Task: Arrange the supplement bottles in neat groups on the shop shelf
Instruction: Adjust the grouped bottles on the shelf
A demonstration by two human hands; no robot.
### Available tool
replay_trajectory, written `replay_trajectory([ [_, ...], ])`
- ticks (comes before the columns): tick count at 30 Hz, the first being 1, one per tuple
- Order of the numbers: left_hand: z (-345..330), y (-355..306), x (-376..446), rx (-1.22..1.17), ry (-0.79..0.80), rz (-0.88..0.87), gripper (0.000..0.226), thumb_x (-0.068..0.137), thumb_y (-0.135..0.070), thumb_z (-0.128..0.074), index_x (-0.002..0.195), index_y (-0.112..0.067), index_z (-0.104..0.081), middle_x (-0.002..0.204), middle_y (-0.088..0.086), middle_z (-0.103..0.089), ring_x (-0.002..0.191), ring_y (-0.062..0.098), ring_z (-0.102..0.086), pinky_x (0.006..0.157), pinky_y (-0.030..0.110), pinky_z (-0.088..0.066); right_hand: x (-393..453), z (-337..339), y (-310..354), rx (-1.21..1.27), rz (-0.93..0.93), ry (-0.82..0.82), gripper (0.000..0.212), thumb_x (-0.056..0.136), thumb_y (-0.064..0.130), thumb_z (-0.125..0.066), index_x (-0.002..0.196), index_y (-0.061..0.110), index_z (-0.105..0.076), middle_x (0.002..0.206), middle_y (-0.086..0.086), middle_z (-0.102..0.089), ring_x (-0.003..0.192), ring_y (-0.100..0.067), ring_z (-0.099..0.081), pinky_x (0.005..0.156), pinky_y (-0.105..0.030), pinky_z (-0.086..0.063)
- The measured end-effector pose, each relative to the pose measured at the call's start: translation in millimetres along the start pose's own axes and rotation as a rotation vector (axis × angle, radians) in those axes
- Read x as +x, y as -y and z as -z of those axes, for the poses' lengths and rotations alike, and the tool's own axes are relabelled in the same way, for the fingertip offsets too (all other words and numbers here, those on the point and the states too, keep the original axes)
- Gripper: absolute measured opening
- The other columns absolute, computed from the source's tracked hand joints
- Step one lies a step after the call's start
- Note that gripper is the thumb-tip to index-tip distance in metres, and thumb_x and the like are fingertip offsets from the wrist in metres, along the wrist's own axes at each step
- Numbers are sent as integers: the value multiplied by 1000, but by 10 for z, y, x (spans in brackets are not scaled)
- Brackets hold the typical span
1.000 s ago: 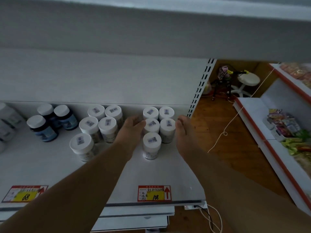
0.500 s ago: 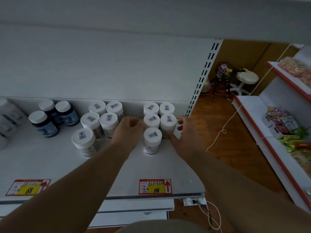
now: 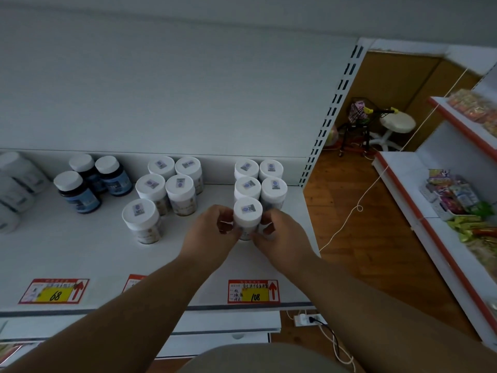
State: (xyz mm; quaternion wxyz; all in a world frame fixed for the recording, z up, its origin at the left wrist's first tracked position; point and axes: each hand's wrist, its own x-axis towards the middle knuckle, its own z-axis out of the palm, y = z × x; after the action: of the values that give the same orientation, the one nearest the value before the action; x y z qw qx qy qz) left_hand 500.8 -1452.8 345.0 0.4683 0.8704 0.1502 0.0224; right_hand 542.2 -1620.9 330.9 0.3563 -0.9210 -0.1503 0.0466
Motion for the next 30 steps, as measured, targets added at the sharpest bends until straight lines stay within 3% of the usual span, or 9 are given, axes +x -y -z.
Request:
replay_trajectory([
  [6,-9,32,7,23,-11,-40,28,83,-27,-77,106,-28,-62,96,-15,-69,87,2,-65,78,28,-55,-9,-2,22,1,-19,-1,32,86,35,-71,110,20,-56,109,2,-62,94,-12,-57,77,-23,-43],
  [12,8,27,-29,38,-31,-50,35,81,-29,-78,110,-27,-59,102,-12,-65,90,2,-61,73,19,-48,-58,18,36,15,-4,-31,43,86,37,-71,120,19,-52,116,4,-57,96,-10,-56,74,-15,-40],
  [14,47,20,-74,62,-36,-76,37,81,-29,-78,111,-28,-57,105,-12,-62,93,2,-60,77,19,-48,-116,53,52,3,29,-107,43,86,29,-71,122,19,-50,117,4,-55,99,-9,-54,80,-19,-47],
  [16,125,6,-150,85,-39,-121,37,82,-27,-77,112,-31,-55,107,-14,-60,96,1,-58,78,13,-44,-175,79,93,-52,90,-263,38,85,19,-71,117,16,-51,113,2,-55,100,-11,-52,86,-31,-52],
  [18,252,3,-252,98,-57,-174,38,83,-27,-76,115,-31,-56,107,-15,-58,96,0,-56,77,5,-38,-222,62,208,-47,185,-400,33,83,16,-71,110,15,-52,107,-2,-57,97,-14,-53,84,-34,-53],
  [24,840,147,-436,77,-109,-269,38,83,-29,-77,114,-34,-55,105,-22,-55,93,-9,-54,74,-2,-35,-262,-317,885,74,348,-443,29,86,27,-63,109,22,-47,100,2,-55,91,-4,-49,76,-9,-43],
  [28,1318,352,-475,72,-161,-358,32,83,-26,-74,111,-32,-59,104,-20,-57,95,-5,-55,75,-1,-36,-243,-660,1217,124,256,-388,30,87,24,-65,114,16,-54,103,4,-55,93,1,-46,78,-2,-37],
  [30,1525,458,-431,-50,-205,-274,26,88,-29,-68,109,-36,-56,105,-23,-57,99,-8,-54,76,3,-37,-208,-788,1374,193,157,-318,25,94,30,-62,116,22,-52,110,6,-55,97,0,-50,80,-2,-36],
])
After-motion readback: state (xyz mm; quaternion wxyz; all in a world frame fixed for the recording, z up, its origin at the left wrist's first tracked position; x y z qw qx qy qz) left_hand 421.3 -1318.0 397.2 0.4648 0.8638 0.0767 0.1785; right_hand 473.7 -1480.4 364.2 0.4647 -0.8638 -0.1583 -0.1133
